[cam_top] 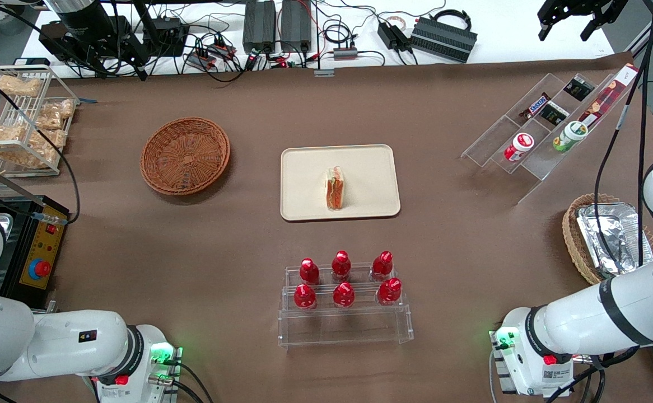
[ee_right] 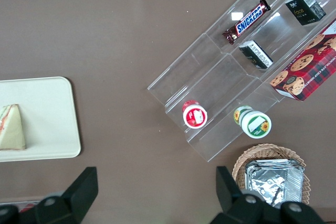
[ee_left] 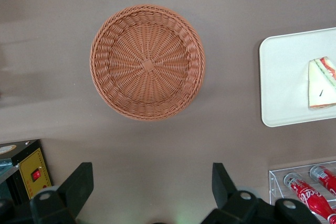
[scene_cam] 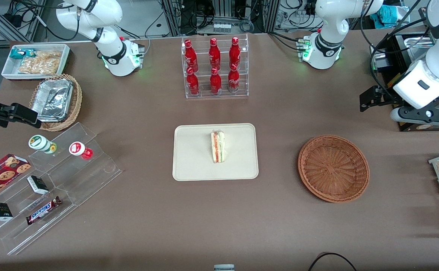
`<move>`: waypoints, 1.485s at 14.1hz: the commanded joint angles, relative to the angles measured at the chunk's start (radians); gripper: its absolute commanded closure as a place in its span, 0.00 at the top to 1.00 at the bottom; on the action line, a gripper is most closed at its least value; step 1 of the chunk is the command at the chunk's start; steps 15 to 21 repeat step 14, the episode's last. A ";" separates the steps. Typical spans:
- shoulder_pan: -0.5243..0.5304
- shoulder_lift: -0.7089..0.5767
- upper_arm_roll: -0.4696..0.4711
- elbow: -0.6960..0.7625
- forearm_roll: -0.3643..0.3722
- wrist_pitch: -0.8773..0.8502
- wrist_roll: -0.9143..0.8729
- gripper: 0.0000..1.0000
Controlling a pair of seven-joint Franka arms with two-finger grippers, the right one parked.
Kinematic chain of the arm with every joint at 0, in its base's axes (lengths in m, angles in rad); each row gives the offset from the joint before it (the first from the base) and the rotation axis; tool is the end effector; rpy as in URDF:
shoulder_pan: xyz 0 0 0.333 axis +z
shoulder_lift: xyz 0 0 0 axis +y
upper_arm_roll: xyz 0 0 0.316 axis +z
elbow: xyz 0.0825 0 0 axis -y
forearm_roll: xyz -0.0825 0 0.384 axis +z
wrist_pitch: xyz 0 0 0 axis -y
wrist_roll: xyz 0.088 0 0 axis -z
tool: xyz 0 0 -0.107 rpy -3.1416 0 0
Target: Place sandwich from basket to tray
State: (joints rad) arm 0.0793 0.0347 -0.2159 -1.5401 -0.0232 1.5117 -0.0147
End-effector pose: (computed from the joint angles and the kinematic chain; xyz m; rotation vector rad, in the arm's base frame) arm 0.5533 -0.0765 0.6151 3.1083 -0.1909 -0.1004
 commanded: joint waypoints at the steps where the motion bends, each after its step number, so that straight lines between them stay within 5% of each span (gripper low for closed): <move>1: -0.004 0.021 -0.002 0.043 0.005 -0.008 -0.025 1.00; 21: -0.003 -0.001 0.003 0.049 0.048 -0.034 -0.131 1.00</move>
